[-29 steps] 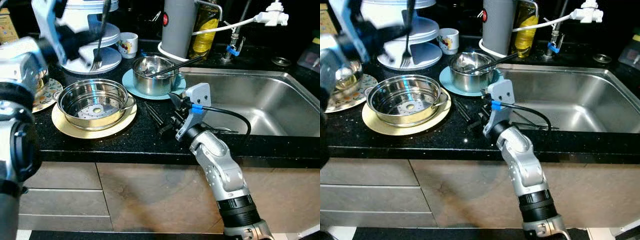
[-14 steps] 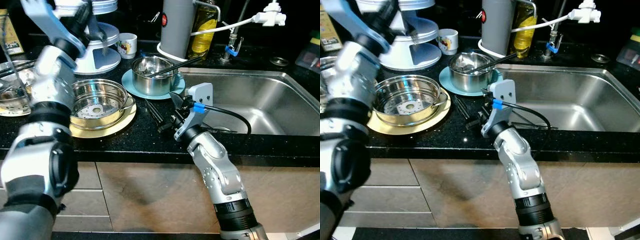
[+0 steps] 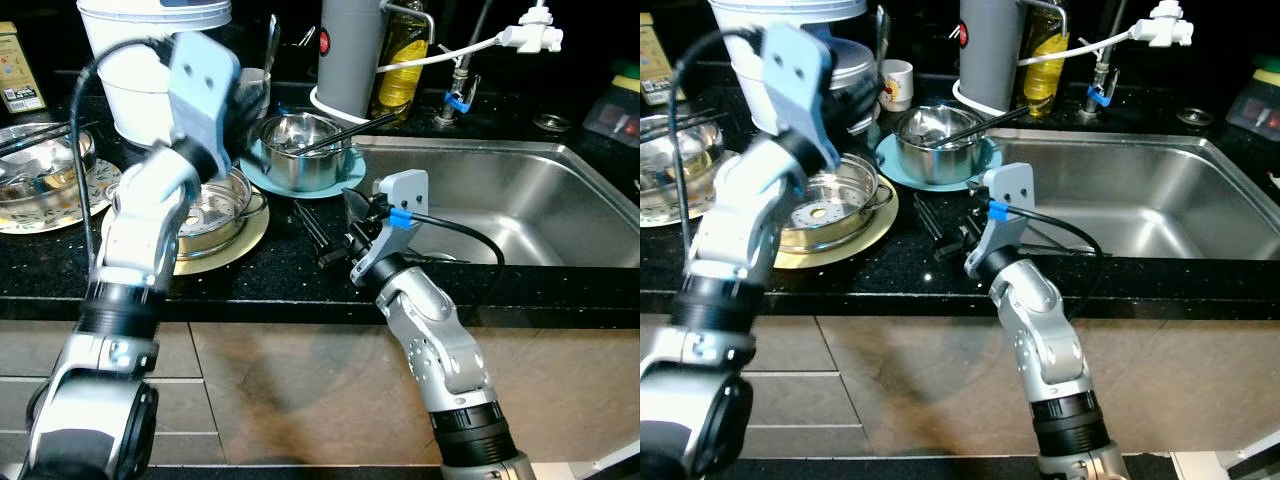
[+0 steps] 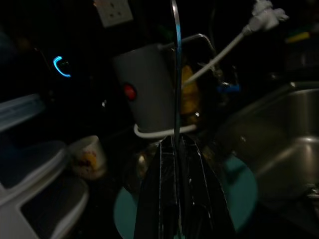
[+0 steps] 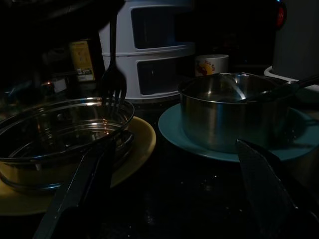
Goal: Kitchen organization
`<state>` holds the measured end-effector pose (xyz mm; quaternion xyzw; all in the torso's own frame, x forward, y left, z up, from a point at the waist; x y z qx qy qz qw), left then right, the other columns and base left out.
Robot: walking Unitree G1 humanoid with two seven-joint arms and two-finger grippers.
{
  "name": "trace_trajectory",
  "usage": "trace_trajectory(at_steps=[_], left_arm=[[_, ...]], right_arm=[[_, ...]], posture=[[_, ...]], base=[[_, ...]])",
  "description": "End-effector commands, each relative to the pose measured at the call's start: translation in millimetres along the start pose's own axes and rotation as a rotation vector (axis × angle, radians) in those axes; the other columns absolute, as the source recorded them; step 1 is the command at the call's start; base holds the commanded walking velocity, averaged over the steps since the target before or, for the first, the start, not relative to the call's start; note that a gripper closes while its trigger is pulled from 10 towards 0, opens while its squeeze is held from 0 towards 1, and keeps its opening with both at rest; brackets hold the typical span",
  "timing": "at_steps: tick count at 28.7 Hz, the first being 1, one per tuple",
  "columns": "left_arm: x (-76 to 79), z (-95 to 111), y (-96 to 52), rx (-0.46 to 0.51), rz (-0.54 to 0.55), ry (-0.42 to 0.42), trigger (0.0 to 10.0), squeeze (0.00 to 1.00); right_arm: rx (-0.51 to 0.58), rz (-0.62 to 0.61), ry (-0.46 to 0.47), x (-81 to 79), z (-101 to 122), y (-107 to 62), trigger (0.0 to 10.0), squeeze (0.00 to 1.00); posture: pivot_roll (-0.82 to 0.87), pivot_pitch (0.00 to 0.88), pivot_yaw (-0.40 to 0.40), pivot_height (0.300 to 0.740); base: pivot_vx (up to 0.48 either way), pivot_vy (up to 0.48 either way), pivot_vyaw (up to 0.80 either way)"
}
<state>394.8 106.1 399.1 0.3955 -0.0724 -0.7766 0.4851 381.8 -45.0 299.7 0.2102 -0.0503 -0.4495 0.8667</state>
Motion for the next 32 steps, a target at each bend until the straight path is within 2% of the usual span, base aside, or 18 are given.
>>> trace_trajectory(at_steps=[1,7,11,15,17,22,24,27,32], left_arm=[[4.6,6.3,-2.5,0.005,-0.012,-0.022,0.0,0.00],[14.0,5.9,-15.0,-0.007,-0.007,-0.091,0.0,0.00],[36.3,6.2,-32.2,-0.015,-0.034,-0.191,0.0,0.00],[47.2,6.9,-38.5,-0.027,-0.049,-0.233,0.0,0.00],[58.1,5.1,-43.9,-0.053,-0.087,-0.270,0.0,0.00],[57.3,0.1,-50.6,-0.082,-0.044,-0.317,0.0,0.00],[49.8,1.3,-52.4,-0.079,-0.027,-0.277,0.0,0.00],[27.2,3.4,-53.1,-0.070,0.045,-0.207,0.0,0.00],[3.7,-11.5,-60.3,-0.152,0.020,0.038,0.0,0.00]], right_arm=[[-0.001,-0.007,0.002,1.7,0.3,-3.2,10.0,0.00],[-0.006,-0.012,-0.001,2.2,-1.2,-4.4,10.0,0.00],[-0.007,-0.028,-0.001,3.9,-2.2,-5.5,10.0,0.00],[-0.008,-0.035,0.001,5.1,-2.9,-5.5,10.0,0.00],[-0.008,-0.038,0.001,5.8,-3.3,-5.4,10.0,0.00],[-0.006,-0.045,0.003,6.8,-2.8,-6.6,10.0,0.00],[-0.003,-0.050,0.005,8.0,-1.8,-6.7,10.0,0.00],[0.002,-0.056,0.010,9.6,-0.7,-5.8,10.0,0.00],[0.004,-0.055,0.012,9.8,-0.3,-4.6,10.0,0.00]], posture=[[0.08,0.227,-0.032,0.740],[0.08,0.227,-0.030,0.740],[0.08,0.228,-0.028,0.740],[0.08,0.230,-0.028,0.740],[0.08,0.231,-0.023,0.740],[0.08,0.229,-0.021,0.740],[0.08,0.226,-0.022,0.740],[0.08,0.225,-0.025,0.740],[0.09,0.224,-0.026,0.740]], base=[[0.000,0.000,0.00],[0.000,0.000,0.00],[0.000,0.000,0.00],[0.000,0.000,0.00],[0.000,0.000,0.00],[0.000,0.000,0.00],[0.000,0.000,0.00],[0.000,0.000,0.00],[0.000,0.000,0.00]])
Point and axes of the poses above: a point about 5 cm out from each wrist's last joint towards the gripper, its own y axis pointing out of the wrist towards the gripper, its own z axis along the axis of the wrist's last joint, x = y × z, the point moved 6 cm from there along y, pointing out of the wrist towards the gripper, and after that the axes turned 8 degrees about y, right-handed, at the moved point
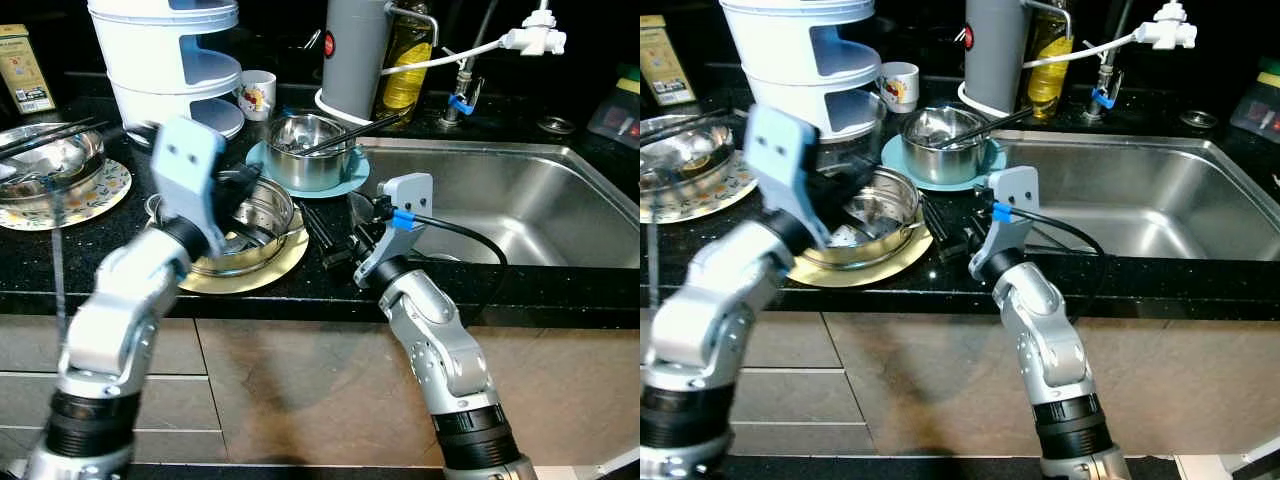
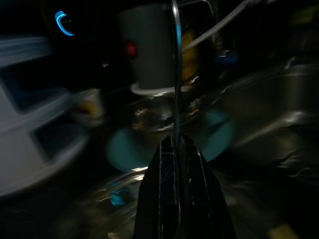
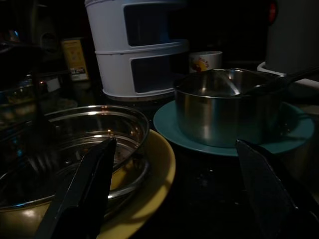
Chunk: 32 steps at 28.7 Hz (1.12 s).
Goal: Kitchen organization
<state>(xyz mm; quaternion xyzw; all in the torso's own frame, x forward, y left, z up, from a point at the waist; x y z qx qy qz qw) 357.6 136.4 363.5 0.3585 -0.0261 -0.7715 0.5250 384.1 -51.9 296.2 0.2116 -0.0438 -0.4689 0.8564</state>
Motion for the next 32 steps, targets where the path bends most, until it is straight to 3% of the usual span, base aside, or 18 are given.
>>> trace_trajectory(at_steps=[1,5,12,18,20,23,25,27,29,30,32], left_arm=[[-5.2,-9.6,-2.2,-0.030,-0.005,0.073,0.0,0.00],[-25.0,-25.9,-8.5,-0.084,0.006,0.200,0.0,0.00],[-41.9,-52.9,-10.3,-0.146,0.022,0.287,0.0,0.00],[-50.4,-61.9,-4.9,-0.147,0.039,0.350,0.0,0.00],[-60.8,-61.4,5.7,-0.126,0.084,0.393,0.0,0.00],[-62.7,-60.0,8.3,-0.118,0.093,0.397,0.0,0.00],[-63.7,-52.3,16.5,-0.079,0.102,0.343,0.0,0.00],[-63.7,-52.3,16.5,-0.079,0.102,0.343,0.0,0.00],[-62.1,-42.7,23.5,-0.033,0.098,0.261,0.0,0.00],[-62.1,-42.7,23.5,-0.033,0.098,0.261,0.0,0.00],[-52.5,-23.7,30.9,0.048,0.053,0.134,0.0,0.00]], right_arm=[[0.005,-0.009,0.010,2.6,1.4,-1.0,10.0,0.00],[0.006,-0.008,0.009,2.6,1.7,-0.9,10.0,0.00],[0.006,-0.008,0.007,2.9,1.6,-0.9,10.0,0.00],[0.006,-0.006,0.005,2.8,1.8,-0.6,10.0,0.00],[0.005,-0.005,0.001,3.4,2.0,-0.4,10.0,0.00],[0.005,-0.005,0.000,3.6,2.2,-0.4,10.0,0.00],[0.009,-0.007,-0.003,4.3,3.8,-0.6,10.0,0.00],[0.009,-0.007,-0.003,4.3,3.8,-0.6,10.0,0.00],[0.012,-0.009,-0.006,5.0,5.2,-1.0,10.0,0.00],[0.012,-0.009,-0.006,5.0,5.2,-1.0,10.0,0.00],[0.014,-0.010,-0.007,5.6,6.0,-1.0,10.0,0.00]], posture=[[0.09,0.222,-0.027,0.740],[0.08,0.218,-0.026,0.740],[0.08,0.212,-0.026,0.740],[0.08,0.211,-0.029,0.740],[0.07,0.209,-0.028,0.740],[0.07,0.209,-0.028,0.740],[0.06,0.202,-0.021,0.740],[0.06,0.202,-0.021,0.740],[0.06,0.202,-0.021,0.740],[0.06,0.202,-0.021,0.740],[0.07,0.198,-0.022,0.740]], base=[[0.000,0.000,0.00],[0.000,0.000,0.00],[0.000,0.000,0.00],[0.000,0.000,0.00],[0.000,0.000,0.00],[0.000,0.000,0.00],[0.000,0.000,0.00],[0.000,0.000,0.00],[0.000,0.000,0.00],[0.000,0.000,0.00],[0.000,0.000,0.00]])
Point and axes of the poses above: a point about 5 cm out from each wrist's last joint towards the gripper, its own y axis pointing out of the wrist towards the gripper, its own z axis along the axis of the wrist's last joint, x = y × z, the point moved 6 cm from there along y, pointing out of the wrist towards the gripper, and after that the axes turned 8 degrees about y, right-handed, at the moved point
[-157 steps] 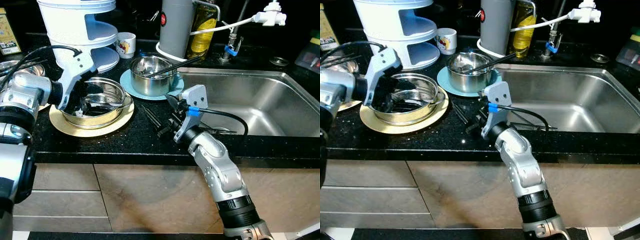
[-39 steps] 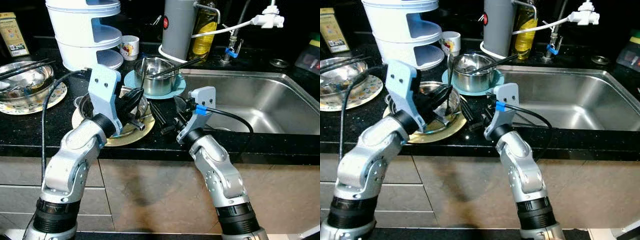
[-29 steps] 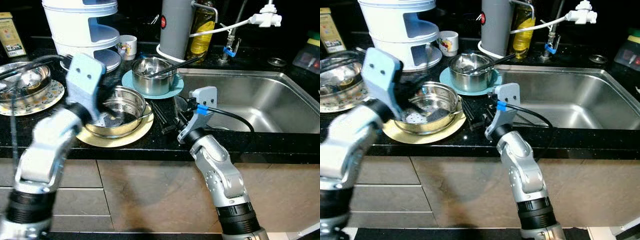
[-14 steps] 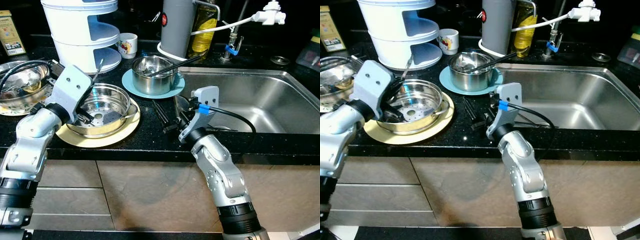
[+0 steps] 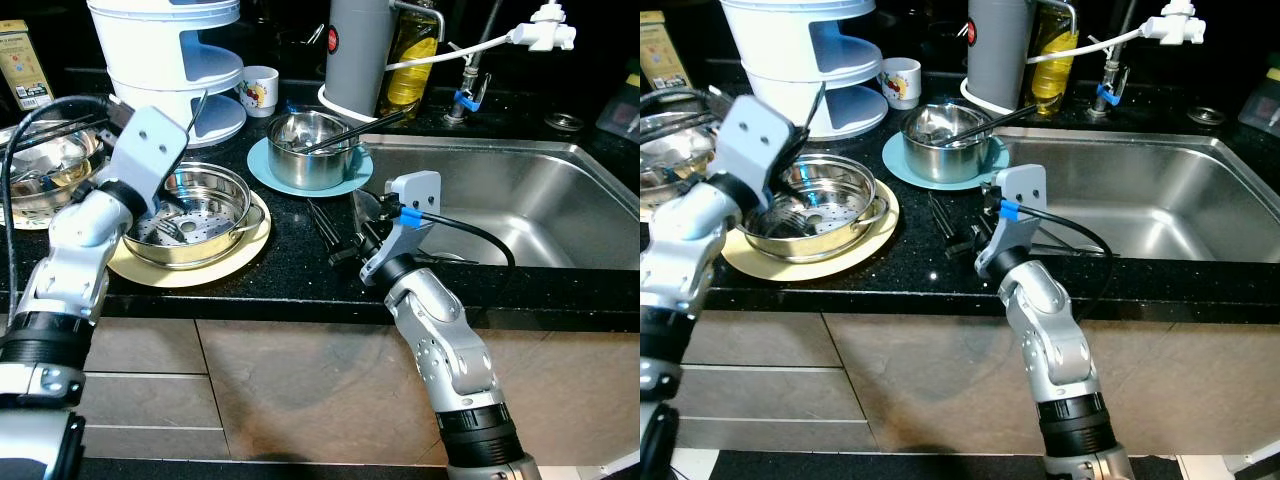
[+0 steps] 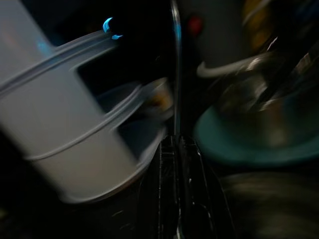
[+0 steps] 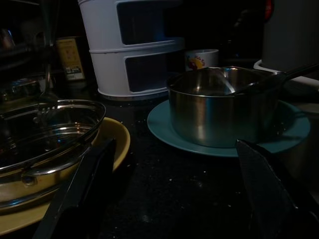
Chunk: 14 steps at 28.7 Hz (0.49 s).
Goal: Kitchen organization
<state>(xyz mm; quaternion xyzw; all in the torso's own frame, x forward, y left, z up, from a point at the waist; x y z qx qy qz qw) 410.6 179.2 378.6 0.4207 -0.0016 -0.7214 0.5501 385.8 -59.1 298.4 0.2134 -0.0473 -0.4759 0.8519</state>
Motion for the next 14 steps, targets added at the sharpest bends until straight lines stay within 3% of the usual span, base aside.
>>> trace_trajectory(at_steps=[1,2,3,6,8,10,12,14], left_arm=[[0.8,23.8,5.3,0.086,-0.023,-0.084,0.0,0.00],[-0.7,36.6,7.6,0.131,-0.022,-0.130,0.0,0.00],[-0.7,36.6,7.6,0.131,-0.022,-0.130,0.0,0.00],[-19.2,82.8,14.1,0.278,0.022,-0.226,0.0,0.00],[-23.3,96.9,13.8,0.323,0.028,-0.254,0.0,0.00],[-34.9,128.6,10.6,0.429,0.049,-0.470,0.0,0.00],[-31.8,138.6,8.7,0.436,0.025,-0.653,0.0,0.00],[-27.4,136.2,9.1,0.408,0.012,-0.697,0.0,0.00]], right_arm=[[0.008,0.006,0.000,-0.8,2.7,0.4,10.0,0.00],[0.009,0.006,0.000,-0.8,3.1,0.6,10.0,0.00],[0.009,0.006,0.000,-0.8,3.1,0.6,10.0,0.00],[0.009,0.010,-0.001,-0.8,4.0,1.4,10.0,0.00],[0.008,0.010,-0.002,-0.7,4.0,1.2,10.0,0.00],[0.007,0.010,0.001,-0.5,3.7,0.9,10.0,0.00],[0.007,0.009,0.003,-0.6,3.3,1.1,10.0,0.00],[0.007,0.008,0.004,-0.7,3.0,1.2,10.0,0.00]], posture=[[0.07,0.200,-0.023,0.740],[0.07,0.200,-0.023,0.740],[0.07,0.200,-0.023,0.740],[0.07,0.205,-0.026,0.740],[0.07,0.205,-0.026,0.740],[0.07,0.205,-0.028,0.740],[0.07,0.205,-0.028,0.740],[0.07,0.205,-0.028,0.740]], base=[[0.000,0.000,0.00],[0.000,0.000,0.00],[0.000,0.000,0.00],[0.000,0.000,0.00],[0.000,0.000,0.00],[0.000,0.000,0.00],[0.000,0.000,0.00],[0.000,0.000,0.00]])
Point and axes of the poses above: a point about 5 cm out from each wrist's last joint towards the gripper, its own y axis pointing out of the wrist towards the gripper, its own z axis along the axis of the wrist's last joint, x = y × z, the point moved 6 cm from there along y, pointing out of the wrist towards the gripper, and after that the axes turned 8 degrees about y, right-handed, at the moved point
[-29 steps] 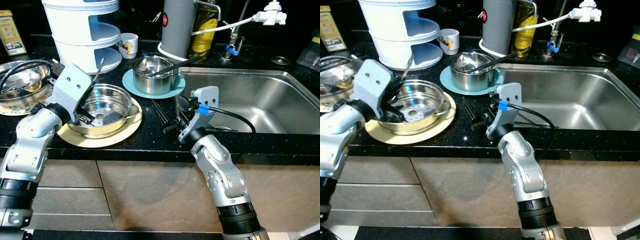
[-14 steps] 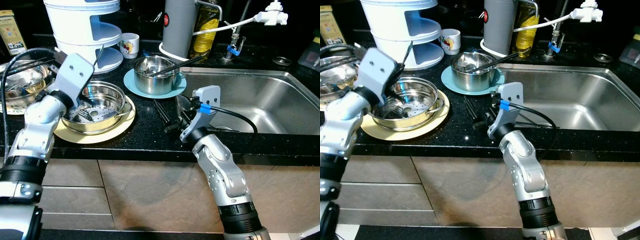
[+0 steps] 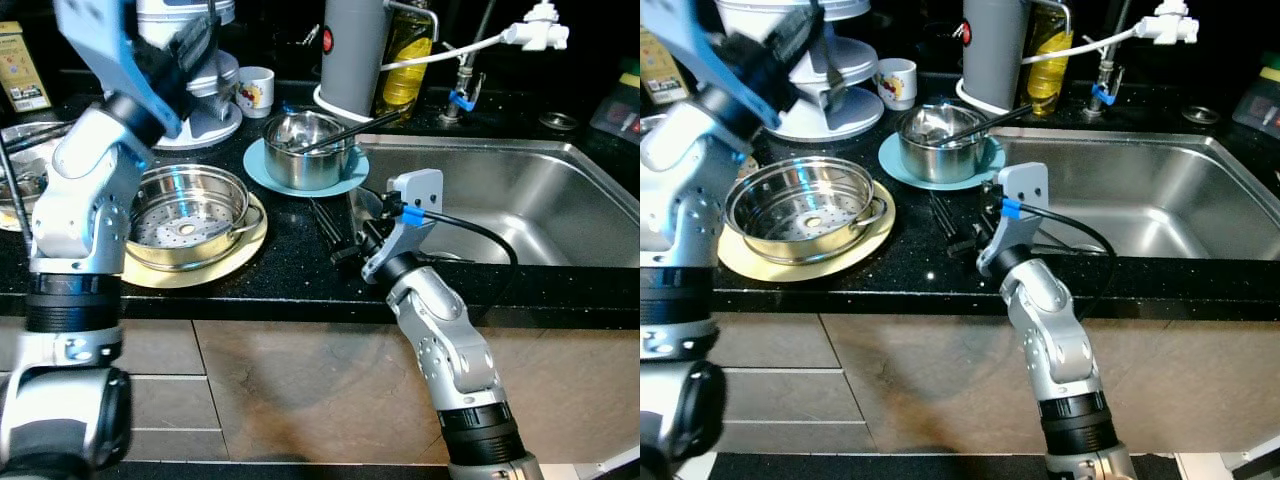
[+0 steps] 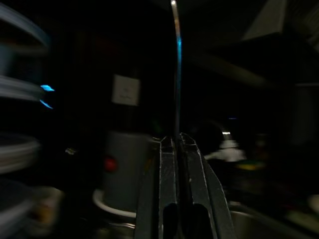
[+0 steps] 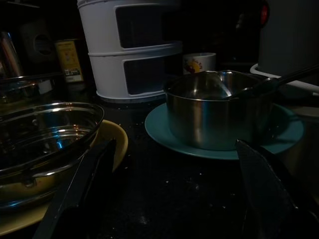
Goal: Kitchen organization
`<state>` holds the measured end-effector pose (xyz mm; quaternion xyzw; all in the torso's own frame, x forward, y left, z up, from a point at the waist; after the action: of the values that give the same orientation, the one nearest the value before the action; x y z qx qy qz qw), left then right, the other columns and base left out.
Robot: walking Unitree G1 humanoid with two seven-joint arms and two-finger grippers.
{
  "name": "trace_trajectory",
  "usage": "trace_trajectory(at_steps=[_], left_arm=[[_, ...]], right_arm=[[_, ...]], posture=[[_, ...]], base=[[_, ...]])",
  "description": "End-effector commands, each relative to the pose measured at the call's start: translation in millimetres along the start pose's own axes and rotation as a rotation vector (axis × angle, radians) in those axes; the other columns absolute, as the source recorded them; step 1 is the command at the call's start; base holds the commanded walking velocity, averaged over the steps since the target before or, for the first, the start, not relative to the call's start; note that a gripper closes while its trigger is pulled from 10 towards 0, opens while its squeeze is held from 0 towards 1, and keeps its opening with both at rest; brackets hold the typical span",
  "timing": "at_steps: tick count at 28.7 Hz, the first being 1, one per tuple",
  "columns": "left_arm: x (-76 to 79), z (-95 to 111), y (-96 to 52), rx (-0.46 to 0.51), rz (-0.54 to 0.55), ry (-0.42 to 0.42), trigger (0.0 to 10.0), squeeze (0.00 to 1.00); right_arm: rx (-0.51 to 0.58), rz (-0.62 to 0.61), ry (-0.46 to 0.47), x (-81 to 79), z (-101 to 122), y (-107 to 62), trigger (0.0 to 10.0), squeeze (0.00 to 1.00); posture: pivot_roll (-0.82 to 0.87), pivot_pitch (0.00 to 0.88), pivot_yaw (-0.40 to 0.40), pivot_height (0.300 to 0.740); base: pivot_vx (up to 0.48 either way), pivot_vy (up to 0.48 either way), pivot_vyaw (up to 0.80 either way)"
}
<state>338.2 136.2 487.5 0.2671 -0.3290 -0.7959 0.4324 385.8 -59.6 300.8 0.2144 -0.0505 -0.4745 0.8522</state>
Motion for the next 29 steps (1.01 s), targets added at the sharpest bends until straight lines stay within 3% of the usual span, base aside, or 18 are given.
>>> trace_trajectory(at_steps=[1,4,9,13,17,19,21,23,26,27,28,29], left_arm=[[3.6,-8.7,-3.8,-0.065,0.005,-0.066,0.0,0.00],[6.1,-50.7,-27.5,-0.245,0.044,-0.156,0.0,0.00],[14.8,-62.8,-43.9,-0.307,0.038,-0.215,0.0,0.00],[19.6,-62.9,-48.8,-0.317,0.025,-0.227,0.0,0.00],[47.4,-74.2,-72.5,-0.345,-0.108,-0.208,0.0,0.00],[53.8,-76.6,-76.8,-0.348,-0.137,-0.241,0.0,0.00],[66.8,-83.2,-90.0,-0.356,-0.212,-0.286,0.0,0.00],[70.2,-92.1,-101.6,-0.387,-0.239,-0.303,0.0,0.00],[68.2,-95.5,-106.1,-0.399,-0.240,-0.308,0.0,0.00],[61.8,-97.9,-110.3,-0.405,-0.227,-0.291,0.0,0.00],[61.8,-97.9,-110.3,-0.405,-0.227,-0.291,0.0,0.00],[57.7,-98.5,-112.4,-0.405,-0.213,-0.289,0.0,0.00]], right_arm=[[0.003,0.004,0.008,-0.8,0.7,0.7,10.0,0.00],[0.004,-0.002,0.008,0.2,0.9,0.6,10.0,0.00],[0.007,-0.011,0.008,2.6,1.9,-0.1,10.0,0.00],[0.010,-0.017,0.013,3.8,2.9,-0.4,10.0,0.00],[0.018,-0.029,0.046,5.9,4.4,0.6,10.0,0.00],[0.019,-0.030,0.052,5.8,4.6,0.8,10.0,0.00],[0.020,-0.032,0.064,6.1,5.0,1.3,10.0,0.00],[0.021,-0.036,0.074,7.1,5.7,1.7,10.0,0.00],[0.023,-0.040,0.087,8.4,6.4,1.7,10.0,0.00],[0.024,-0.045,0.104,10.3,6.9,1.4,10.0,0.41],[0.024,-0.045,0.104,10.3,6.9,1.4,10.0,0.41],[0.023,-0.048,0.110,11.1,6.7,1.2,10.0,0.76]], posture=[[0.07,0.205,-0.028,0.740],[0.07,0.207,-0.029,0.740],[0.07,0.210,-0.029,0.740],[0.07,0.210,-0.031,0.740],[0.07,0.212,-0.035,0.740],[0.07,0.213,-0.037,0.740],[0.07,0.212,-0.034,0.740],[0.07,0.212,-0.034,0.740],[0.07,0.212,-0.034,0.740],[0.07,0.212,-0.034,0.740],[0.07,0.212,-0.034,0.740],[0.07,0.212,-0.034,0.740]], base=[[0.000,0.000,0.00],[0.000,0.000,0.00],[0.000,0.000,0.00],[0.000,0.000,0.00],[0.000,0.000,0.00],[0.000,0.000,0.00],[0.000,0.000,0.00],[0.000,0.000,0.00],[0.000,0.000,0.00],[0.000,0.000,0.00],[0.000,0.000,0.00],[0.000,0.000,0.00]])
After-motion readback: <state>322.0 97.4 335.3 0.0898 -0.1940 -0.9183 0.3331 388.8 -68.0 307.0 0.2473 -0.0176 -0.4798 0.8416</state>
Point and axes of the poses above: a point about 5 cm out from each wrist's last joint towards the gripper, its own y axis pointing out of the wrist towards the gripper, its own z axis along the axis of the wrist's last joint, x = y × z, the point moved 6 cm from there along y, pointing out of the wrist towards the gripper, and after that the axes turned 8 degrees about y, right-handed, at the moved point
